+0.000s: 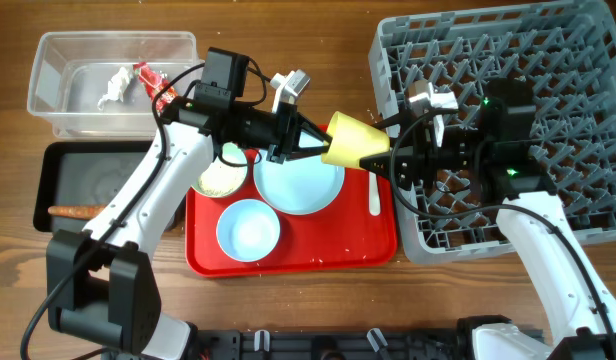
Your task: Sort waste into correct bins and load items into the dishwasher rack
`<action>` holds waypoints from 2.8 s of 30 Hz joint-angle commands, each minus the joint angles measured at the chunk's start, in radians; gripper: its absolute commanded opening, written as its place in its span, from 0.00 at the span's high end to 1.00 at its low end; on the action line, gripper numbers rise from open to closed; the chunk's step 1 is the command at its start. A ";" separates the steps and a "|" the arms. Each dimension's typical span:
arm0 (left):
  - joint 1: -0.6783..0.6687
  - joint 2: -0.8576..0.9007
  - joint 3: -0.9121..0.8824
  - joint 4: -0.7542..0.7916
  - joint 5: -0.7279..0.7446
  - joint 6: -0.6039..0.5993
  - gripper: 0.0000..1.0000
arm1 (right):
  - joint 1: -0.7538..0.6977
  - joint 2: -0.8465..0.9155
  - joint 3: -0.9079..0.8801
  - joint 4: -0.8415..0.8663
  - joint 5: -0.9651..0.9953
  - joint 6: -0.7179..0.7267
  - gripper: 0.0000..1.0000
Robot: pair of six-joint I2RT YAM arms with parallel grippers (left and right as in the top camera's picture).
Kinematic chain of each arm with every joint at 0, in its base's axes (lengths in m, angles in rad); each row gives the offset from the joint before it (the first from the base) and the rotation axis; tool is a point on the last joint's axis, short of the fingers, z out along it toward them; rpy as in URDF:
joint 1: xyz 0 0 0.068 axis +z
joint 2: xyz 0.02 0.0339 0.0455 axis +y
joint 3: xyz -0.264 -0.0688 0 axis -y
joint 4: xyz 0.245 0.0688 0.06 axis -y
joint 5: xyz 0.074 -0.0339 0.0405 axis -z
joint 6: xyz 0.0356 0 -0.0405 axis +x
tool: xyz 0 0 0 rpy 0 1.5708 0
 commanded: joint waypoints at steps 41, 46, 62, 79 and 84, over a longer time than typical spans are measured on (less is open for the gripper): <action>0.435 -0.188 0.010 -0.414 -1.155 0.006 0.54 | -0.736 0.325 0.504 -0.979 1.402 0.198 0.39; 0.435 -0.188 0.010 -0.414 -1.155 0.006 0.54 | -0.739 0.333 0.514 -0.903 1.300 0.213 0.00; 0.435 -0.188 0.010 -0.418 -1.155 0.006 0.46 | -0.169 0.110 0.597 -1.043 1.034 0.016 0.04; 0.435 -0.188 0.010 -0.455 -1.234 0.006 0.32 | 0.374 0.666 0.597 -0.869 1.233 0.335 0.33; 0.435 -0.188 0.010 -0.454 -1.234 0.006 0.31 | 0.377 0.775 0.597 -0.865 1.194 0.337 0.51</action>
